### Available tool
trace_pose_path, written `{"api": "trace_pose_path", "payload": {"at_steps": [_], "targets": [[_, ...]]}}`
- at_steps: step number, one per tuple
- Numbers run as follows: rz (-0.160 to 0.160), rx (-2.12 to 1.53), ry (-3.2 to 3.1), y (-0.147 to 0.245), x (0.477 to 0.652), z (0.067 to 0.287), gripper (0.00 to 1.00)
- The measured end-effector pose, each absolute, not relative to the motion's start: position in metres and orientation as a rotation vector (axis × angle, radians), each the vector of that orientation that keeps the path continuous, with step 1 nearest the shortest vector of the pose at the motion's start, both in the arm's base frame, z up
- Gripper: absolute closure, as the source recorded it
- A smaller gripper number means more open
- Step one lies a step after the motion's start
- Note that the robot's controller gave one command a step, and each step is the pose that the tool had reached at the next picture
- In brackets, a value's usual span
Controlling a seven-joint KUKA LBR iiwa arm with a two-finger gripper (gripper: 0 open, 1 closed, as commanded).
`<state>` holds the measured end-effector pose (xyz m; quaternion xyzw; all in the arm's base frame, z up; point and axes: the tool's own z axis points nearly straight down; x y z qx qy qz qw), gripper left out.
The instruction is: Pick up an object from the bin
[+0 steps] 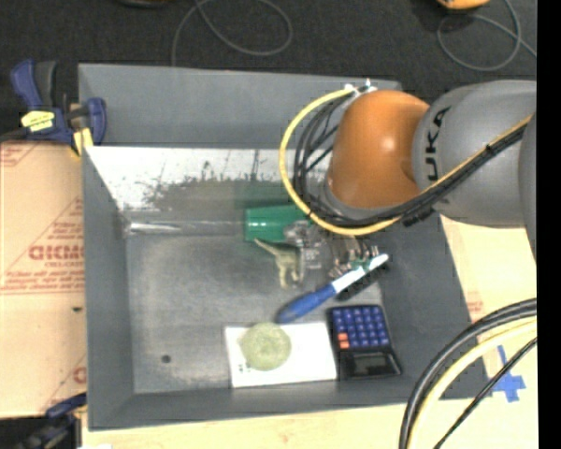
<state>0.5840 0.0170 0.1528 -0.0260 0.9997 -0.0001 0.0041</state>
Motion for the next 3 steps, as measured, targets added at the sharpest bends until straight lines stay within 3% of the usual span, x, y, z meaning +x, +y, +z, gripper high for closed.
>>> {"api": "trace_pose_path", "payload": {"at_steps": [3], "targets": [[0.000,-0.080,3.139,0.0167,0.5836,0.1590,1.00]]}}
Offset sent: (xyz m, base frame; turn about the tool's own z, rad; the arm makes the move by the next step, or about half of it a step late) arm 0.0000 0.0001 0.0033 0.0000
